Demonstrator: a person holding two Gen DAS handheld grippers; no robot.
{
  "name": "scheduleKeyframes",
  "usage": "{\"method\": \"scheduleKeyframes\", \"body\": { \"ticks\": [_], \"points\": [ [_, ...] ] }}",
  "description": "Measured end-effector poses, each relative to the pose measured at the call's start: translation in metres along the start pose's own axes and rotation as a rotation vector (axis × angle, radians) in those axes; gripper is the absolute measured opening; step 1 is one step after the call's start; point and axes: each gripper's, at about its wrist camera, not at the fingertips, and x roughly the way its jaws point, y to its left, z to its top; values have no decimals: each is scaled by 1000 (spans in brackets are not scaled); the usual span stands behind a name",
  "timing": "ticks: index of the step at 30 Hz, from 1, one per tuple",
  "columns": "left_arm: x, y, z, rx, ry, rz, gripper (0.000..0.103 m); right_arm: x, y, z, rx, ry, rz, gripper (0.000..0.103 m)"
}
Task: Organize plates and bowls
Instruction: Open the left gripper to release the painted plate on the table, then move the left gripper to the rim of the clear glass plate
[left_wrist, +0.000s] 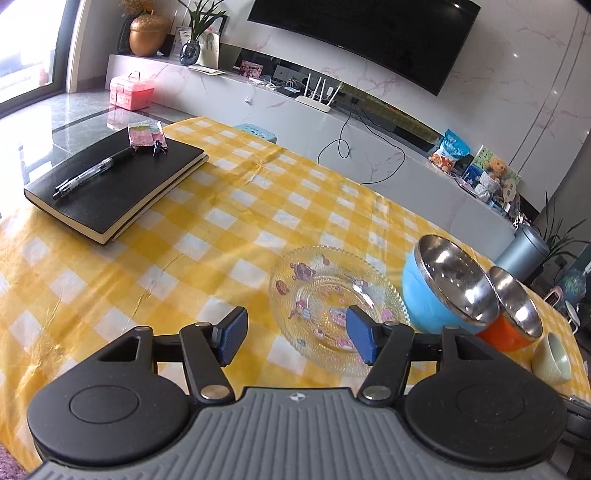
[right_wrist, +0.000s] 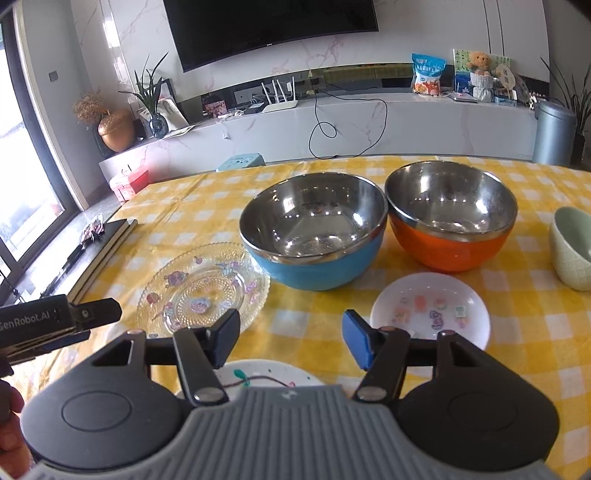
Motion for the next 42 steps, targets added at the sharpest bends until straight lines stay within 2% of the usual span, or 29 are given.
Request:
{"method": "scheduleKeyframes", "body": {
  "ticks": [10,13,15,17,21,28,31,33,42],
  "points": [
    [33,12,12,-24,7,-10,69,32,2,3,98,34,34,44],
    [44,15,16,-22,10,-11,60,41,4,4,113,41,45,41],
    [50,16,17,-8,9,-13,55,47,5,5,121,44,46,34],
    [54,17,19,4,4,-18,47,53,5,5,137,53,54,32],
    [65,21,22,0,12,-12,39,65,6,6,153,64,62,28],
    [78,22,20,6,35,-39,33,81,6,8,188,84,83,18],
    [79,20,18,18,32,-37,29,82,6,7,188,77,91,16],
    [80,19,19,19,37,-41,19,84,6,6,184,80,99,11],
    [69,19,20,34,19,-11,15,81,3,8,211,89,126,10]
  ]
}}
